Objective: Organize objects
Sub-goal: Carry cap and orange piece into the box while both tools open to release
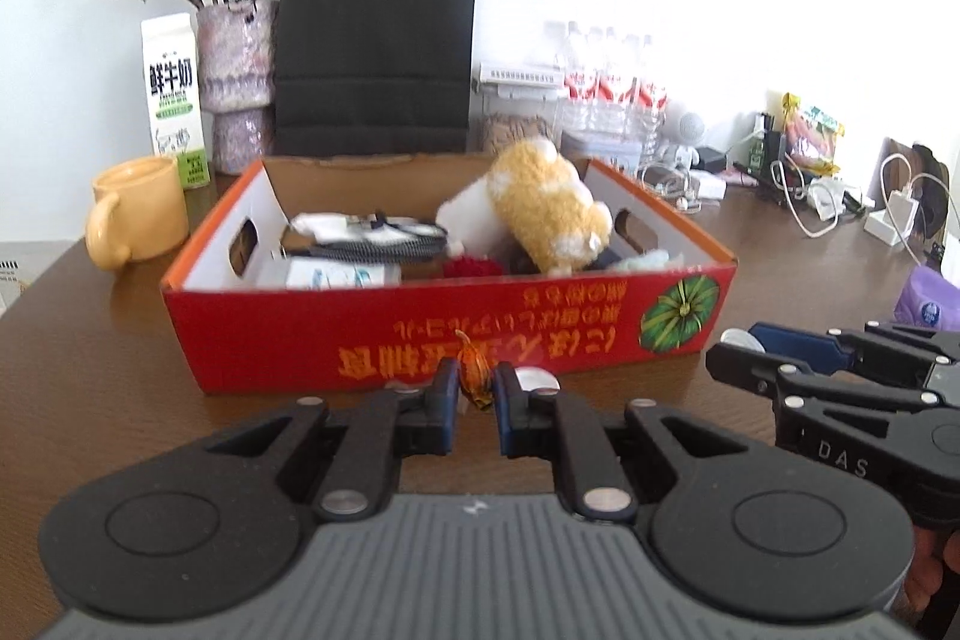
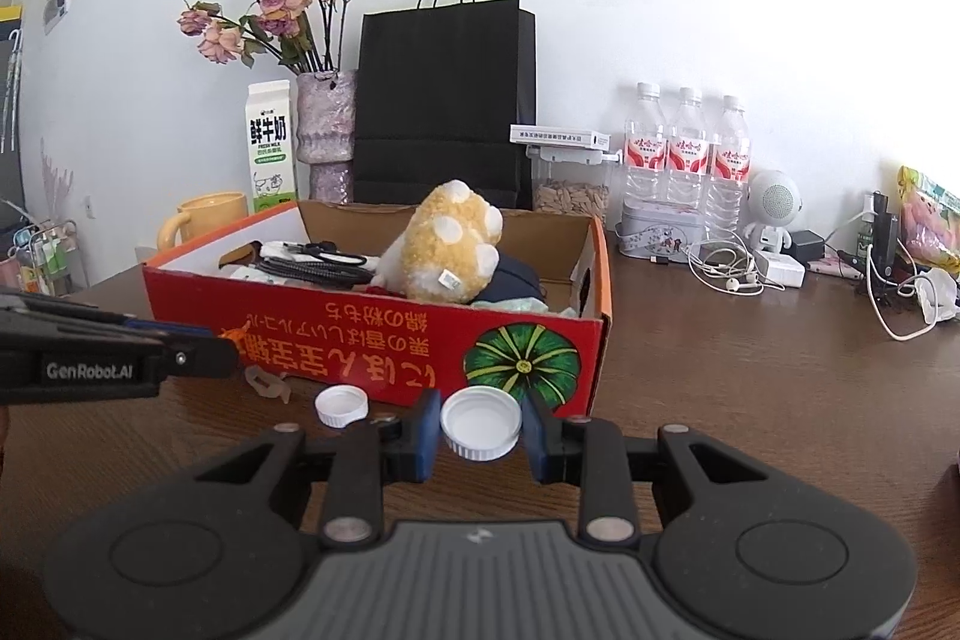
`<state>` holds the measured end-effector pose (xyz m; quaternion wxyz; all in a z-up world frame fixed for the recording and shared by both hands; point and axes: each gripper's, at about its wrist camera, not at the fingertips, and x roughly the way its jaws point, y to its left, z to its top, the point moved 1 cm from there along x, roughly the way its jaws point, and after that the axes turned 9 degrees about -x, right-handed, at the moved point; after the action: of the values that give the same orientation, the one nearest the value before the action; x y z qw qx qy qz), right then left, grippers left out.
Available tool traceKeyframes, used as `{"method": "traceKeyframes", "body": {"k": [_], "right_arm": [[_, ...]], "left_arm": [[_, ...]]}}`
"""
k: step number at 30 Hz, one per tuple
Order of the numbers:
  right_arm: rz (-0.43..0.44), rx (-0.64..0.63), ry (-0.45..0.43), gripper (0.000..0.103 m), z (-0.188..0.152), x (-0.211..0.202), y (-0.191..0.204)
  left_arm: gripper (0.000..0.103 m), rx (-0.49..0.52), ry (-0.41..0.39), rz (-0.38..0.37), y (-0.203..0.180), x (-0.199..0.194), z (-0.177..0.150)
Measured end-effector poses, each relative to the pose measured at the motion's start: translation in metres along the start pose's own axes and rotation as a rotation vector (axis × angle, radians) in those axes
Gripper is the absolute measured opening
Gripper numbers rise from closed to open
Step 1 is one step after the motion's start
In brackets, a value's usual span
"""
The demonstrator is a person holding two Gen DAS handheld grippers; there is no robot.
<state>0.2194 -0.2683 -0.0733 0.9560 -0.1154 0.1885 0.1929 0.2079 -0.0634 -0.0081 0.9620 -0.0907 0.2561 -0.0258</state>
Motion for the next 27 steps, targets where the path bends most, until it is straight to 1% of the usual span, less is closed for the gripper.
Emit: {"method": "traceKeyframes", "body": {"k": [6, 12, 20, 24, 27], "right_arm": [[0.015, -0.034, -0.035, 0.028, 0.026, 0.005, 0.005], [-0.011, -0.043, -0.064, 0.028, 0.054, 0.022, -0.003], [-0.057, -0.023, -0.067, 0.028, 0.082, 0.064, -0.026], [-0.071, 0.004, -0.054, 0.028, 0.087, 0.09, -0.037], [-0.065, 0.035, -0.037, 0.028, 0.088, 0.108, -0.046]], "left_arm": [[0.013, 0.009, -0.066, 0.007, 0.009, -0.003, 0.029], [0.013, 0.017, -0.104, 0.005, 0.012, 0.008, 0.054], [0.013, 0.021, -0.123, -0.001, 0.011, 0.039, 0.073], [0.013, 0.017, -0.107, 0.002, 0.014, 0.061, 0.08], [0.013, 0.002, -0.094, 0.014, 0.02, 0.078, 0.087]]}}
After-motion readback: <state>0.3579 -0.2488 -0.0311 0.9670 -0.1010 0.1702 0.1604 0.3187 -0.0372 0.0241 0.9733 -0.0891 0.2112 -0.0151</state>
